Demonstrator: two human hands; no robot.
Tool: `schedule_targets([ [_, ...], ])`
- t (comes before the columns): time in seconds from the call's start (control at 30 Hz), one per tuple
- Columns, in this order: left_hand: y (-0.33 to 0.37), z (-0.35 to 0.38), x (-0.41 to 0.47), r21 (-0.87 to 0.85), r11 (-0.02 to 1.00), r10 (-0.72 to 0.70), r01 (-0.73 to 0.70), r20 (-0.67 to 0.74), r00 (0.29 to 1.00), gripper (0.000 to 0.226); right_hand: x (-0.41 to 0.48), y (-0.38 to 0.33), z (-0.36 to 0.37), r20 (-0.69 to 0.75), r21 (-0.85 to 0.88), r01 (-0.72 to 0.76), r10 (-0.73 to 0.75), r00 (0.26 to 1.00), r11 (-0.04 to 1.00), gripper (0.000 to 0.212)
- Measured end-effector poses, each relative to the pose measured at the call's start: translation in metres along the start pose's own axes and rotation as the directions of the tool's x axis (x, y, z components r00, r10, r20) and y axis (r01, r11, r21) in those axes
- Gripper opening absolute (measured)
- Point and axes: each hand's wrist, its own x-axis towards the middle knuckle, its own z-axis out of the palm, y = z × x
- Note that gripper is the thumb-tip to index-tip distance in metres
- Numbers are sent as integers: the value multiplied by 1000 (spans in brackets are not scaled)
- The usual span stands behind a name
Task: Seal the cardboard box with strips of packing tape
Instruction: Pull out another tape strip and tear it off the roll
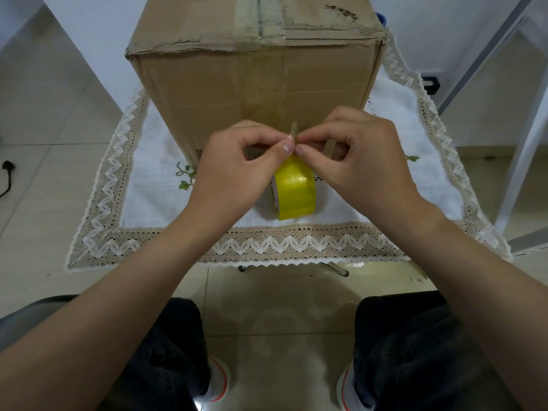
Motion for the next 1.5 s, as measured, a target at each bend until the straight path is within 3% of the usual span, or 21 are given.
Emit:
schedule_targets([
  [0.3, -3, 0, 0, -39, 998, 51, -52, -2, 999, 21, -2, -3, 2, 21, 41, -37, 36, 999, 998, 11],
  [0.5, -4, -7, 4, -138, 990, -42, 42, 1, 999, 17, -3, -6, 5, 91, 170, -127, 112, 990, 977, 11],
  [0.77, -5, -11, 8, -115, 986, -114, 120, 59, 992, 29, -2, -8, 7, 120, 250, -175, 149, 982, 952, 12],
  [0.87, -5, -13, 9, -51, 997, -51, 56, 100, 994, 17, -2, -8, 6, 141, 280, -202, 168, 976, 938, 12],
  [1.03, -6, -15, 9, 49, 998, 41, -43, 39, 998, 8, -2, -10, 5, 136, 267, -214, 184, 974, 939, 8],
  [1.23, -3, -17, 9, 51, 998, 28, -32, 90, 996, 5, -3, -11, 2, 140, 239, -190, 160, 977, 952, 8],
  [1.37, 3, -19, 9, -4, 998, -54, 55, 144, 988, 8, -2, -9, 2, 136, 248, -205, 175, 975, 947, 7],
  [1.5, 9, -26, 13, -85, 940, -302, 331, 250, 920, 32, -1, -8, 1, 130, 256, -245, 218, 967, 935, 9],
])
